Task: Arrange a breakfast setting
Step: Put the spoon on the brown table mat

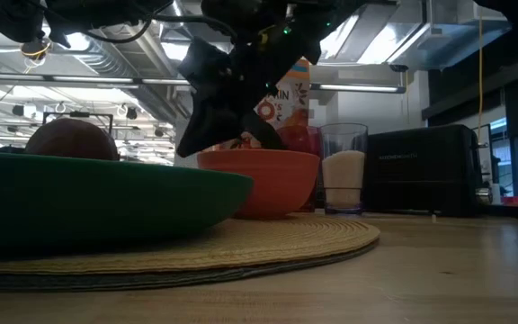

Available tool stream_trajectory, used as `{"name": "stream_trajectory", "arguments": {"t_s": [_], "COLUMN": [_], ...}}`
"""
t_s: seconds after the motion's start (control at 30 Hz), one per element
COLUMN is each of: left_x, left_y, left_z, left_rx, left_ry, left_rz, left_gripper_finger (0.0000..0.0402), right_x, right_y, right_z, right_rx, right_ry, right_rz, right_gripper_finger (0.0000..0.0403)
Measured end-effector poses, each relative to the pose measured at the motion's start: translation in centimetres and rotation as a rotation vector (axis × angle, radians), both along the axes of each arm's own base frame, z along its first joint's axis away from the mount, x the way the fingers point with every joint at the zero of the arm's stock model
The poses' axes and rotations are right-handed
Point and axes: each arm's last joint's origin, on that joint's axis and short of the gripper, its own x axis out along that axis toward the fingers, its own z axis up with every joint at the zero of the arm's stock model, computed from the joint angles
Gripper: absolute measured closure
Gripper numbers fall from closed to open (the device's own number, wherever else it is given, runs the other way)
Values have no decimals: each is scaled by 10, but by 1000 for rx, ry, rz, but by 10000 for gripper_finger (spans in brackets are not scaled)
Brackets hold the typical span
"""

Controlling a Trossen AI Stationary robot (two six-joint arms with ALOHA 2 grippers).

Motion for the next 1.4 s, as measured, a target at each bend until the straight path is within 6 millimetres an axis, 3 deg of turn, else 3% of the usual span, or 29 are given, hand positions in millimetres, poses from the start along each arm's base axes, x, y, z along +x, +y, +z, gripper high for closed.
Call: {"name": "stream_trajectory", "arguments": {"t_s": [0.3, 0.43, 0.6, 0.8, 1.07, 1.23, 1.4], "left_x": [0, 2, 9, 21, 33, 44, 46], "left_y": [0, 0, 2, 5, 0, -8, -30], "left_z": [0, -4, 0, -13, -53, -88, -128], "left_rx": [-4, -13, -114, -241, -350, -528, -708], "left_ry": [4, 48, 289, 581, 807, 911, 1102], "left_rz": [0, -38, -142, -83, -142, -121, -120], "left_gripper_finger": [88, 88, 88, 88, 88, 88, 88], "right_x": [-1, -5, -16, -25, -31, -33, -34], "right_y": [0, -2, -2, -18, -66, -67, -61], "right_z": [-1, 15, 45, 56, 51, 55, 54], "right_rx": [2, -12, 52, 61, 208, 230, 237], "right_ry": [15, -22, -59, -29, 6, -2, 21], "right_rz": [-2, -74, -135, -174, -244, -242, -212], "right_gripper_finger": [398, 398, 398, 398, 398, 398, 398]}}
